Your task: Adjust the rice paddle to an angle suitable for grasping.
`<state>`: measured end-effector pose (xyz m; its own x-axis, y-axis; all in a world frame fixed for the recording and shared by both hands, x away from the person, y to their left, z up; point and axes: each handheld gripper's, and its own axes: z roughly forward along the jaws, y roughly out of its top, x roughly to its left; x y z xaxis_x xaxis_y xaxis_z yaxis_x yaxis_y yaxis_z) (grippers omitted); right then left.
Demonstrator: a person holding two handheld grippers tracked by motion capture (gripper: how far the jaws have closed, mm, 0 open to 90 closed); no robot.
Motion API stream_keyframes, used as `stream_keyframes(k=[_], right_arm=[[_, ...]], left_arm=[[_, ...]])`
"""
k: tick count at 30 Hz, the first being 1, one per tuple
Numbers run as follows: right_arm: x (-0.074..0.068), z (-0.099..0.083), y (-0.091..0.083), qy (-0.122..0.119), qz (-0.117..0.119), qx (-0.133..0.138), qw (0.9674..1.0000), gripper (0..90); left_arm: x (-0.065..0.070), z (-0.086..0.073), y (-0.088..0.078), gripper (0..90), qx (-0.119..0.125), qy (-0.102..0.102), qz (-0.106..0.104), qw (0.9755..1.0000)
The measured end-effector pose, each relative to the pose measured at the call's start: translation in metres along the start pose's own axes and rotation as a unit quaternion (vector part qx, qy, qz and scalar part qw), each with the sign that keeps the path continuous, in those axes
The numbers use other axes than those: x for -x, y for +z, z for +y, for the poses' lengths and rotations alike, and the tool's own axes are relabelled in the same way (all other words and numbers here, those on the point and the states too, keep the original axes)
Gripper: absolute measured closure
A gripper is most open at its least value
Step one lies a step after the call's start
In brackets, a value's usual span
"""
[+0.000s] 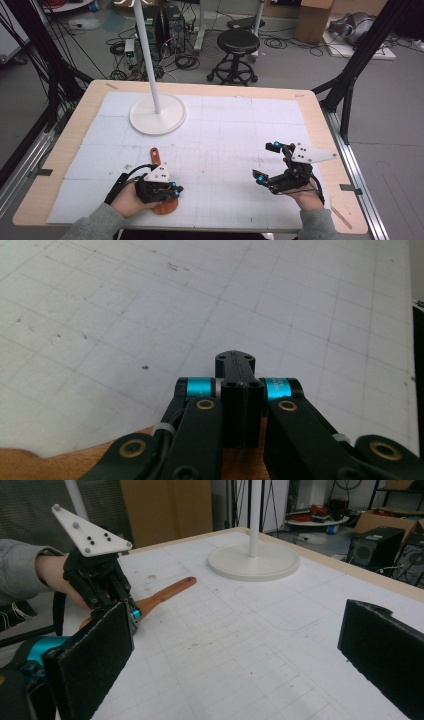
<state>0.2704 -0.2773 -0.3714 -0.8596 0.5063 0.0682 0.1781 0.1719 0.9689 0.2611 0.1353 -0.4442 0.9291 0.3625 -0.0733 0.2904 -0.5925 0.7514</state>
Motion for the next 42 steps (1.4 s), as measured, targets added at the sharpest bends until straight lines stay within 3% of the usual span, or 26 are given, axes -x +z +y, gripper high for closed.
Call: stream_keyframes(k=[4,6,9,12,16,22,26,30,34,38,42], right_arm=[[0.0,0.0,0.001,-0.001,0.002,-0.002,1.0,0.0],[0.0,0.0,0.001,0.001,0.001,-0.004,1.0,0.0],[0.0,0.0,0.002,0.0,0.002,-0.006,1.0,0.0],[0.0,0.0,0.003,-0.001,0.004,-0.005,1.0,0.0],[0.001,0.0,0.002,-0.001,0.003,-0.001,1.0,0.0],[0.001,0.0,0.002,-0.001,0.004,-0.004,1.0,0.0],[0.001,0.0,0.003,0.0,0.004,-0.005,1.0,0.0],[0.0,-0.001,0.004,-0.001,0.005,-0.008,1.0,0.0],[0.0,-0.001,0.004,-0.002,0.005,-0.009,0.9999,0.0],[0.0,-0.001,0.004,-0.003,0.005,-0.009,0.9999,0.0],[0.0,-0.001,0.004,-0.003,0.006,-0.01,0.9999,0.0]], left_arm=[[0.005,-0.007,-0.007,89.8,0.003,0.013,0.0,0.9999],[0.009,-0.011,-0.01,89.8,0.007,0.03,0.01,0.9995],[0.01,-0.009,-0.015,89.9,0.017,0.034,0.008,0.9992],[0.004,-0.007,-0.025,89.8,0.039,0.026,0.022,0.9987],[-0.013,-0.012,-0.038,89.8,0.051,-0.002,0.056,0.9972],[-0.039,-0.024,-0.056,89.8,0.06,-0.046,0.106,0.9915],[-0.053,-0.034,-0.061,89.7,0.053,-0.07,0.13,0.9876],[-0.059,-0.038,-0.06,89.8,0.044,-0.084,0.132,0.9867],[-0.059,-0.038,-0.054,89.7,0.026,-0.078,0.13,0.9881],[-0.059,-0.039,-0.05,89.7,0.013,-0.076,0.135,0.9878],[-0.059,-0.038,-0.049,89.7,0.015,-0.077,0.135,0.9877]])
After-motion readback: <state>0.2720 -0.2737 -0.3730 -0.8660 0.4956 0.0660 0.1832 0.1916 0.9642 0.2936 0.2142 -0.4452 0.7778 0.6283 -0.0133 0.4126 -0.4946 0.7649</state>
